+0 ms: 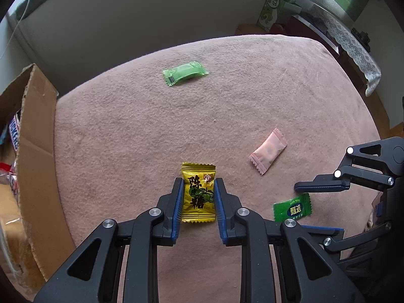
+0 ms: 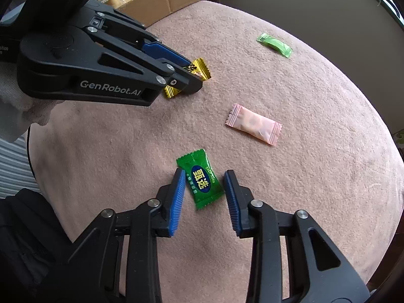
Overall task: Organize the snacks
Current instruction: 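Grasp the yellow candy with the left gripper while the right grasps the green candy, then carry both candies into the cardboard box and open both grippers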
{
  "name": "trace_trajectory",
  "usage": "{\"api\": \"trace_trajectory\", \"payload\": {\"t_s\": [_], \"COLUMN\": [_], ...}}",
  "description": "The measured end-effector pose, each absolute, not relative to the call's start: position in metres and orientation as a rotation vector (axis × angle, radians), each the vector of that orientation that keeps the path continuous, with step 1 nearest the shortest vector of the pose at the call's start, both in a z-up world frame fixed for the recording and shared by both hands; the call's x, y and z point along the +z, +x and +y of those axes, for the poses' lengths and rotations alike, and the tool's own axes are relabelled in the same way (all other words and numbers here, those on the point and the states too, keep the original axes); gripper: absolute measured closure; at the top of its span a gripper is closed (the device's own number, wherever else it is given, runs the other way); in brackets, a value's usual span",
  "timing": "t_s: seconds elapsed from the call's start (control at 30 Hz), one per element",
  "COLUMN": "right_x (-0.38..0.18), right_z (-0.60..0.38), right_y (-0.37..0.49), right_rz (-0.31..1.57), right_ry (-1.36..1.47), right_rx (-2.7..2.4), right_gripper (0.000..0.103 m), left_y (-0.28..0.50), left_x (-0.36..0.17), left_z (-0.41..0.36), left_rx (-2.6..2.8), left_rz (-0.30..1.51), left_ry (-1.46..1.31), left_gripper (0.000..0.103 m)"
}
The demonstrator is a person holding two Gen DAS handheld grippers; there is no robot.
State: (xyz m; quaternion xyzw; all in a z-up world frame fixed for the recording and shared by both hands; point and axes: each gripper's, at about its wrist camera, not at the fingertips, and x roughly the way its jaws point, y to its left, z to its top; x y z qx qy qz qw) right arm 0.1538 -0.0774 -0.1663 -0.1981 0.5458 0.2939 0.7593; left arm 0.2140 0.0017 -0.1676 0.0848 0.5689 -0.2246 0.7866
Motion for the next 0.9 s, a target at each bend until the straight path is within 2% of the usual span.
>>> {"api": "trace_trajectory", "payload": {"t_s": [0.07,0.13,0.43,0.9], "right_x": [-0.167,-0.165,-0.148,-0.079], "right_z": [-0.081,-0.087,-0.113,-0.089], "right_y": [0.157,0.160,0.170,0.185], "right_rz": [1.192,1.200,1.197,1.057], "right_ry": [-0.406,-0.365,-0.147,-0.153], "right_rx": [0.626,0.609,0.537,0.576], "right_gripper": [0.081,0.082,0.083,0.083], "left_y": [0.212,0.210,0.185,0.172], "left_x": [-0.167,-0.166,-0.164,-0.116], "left_z": [0.008,0.015,0.033,0.076], "left_rx": [-0.470,-0.447,-0.344,-0.228], "left_rz": [1.228,1.227,1.216,1.106], "left_ry": [0.148,0.107,-0.130,-0.269], "left_gripper": [0.081,0.081,0.082,0.082]}}
